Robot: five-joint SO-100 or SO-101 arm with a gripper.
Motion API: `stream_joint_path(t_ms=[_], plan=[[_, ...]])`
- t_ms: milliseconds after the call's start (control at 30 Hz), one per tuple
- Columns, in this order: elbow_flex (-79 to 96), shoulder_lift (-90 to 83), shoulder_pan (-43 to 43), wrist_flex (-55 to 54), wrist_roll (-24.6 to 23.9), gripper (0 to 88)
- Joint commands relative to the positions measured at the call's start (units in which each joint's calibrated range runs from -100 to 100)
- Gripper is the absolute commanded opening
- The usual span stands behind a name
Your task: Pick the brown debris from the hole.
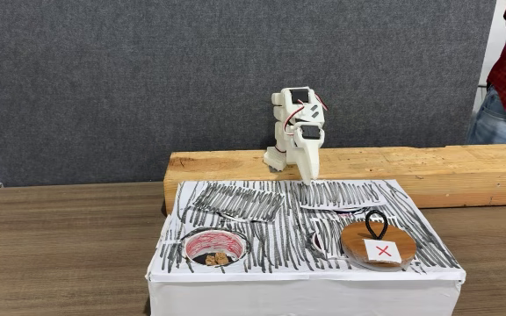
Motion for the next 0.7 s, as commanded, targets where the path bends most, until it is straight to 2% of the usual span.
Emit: stream_joint_path(t_ms=[0, 667], plan=[[0.2, 0.0, -0.3, -0.1, 0.0, 15.9], [0.2, 0.0, -0.3, -0.2, -0.4, 16.1]])
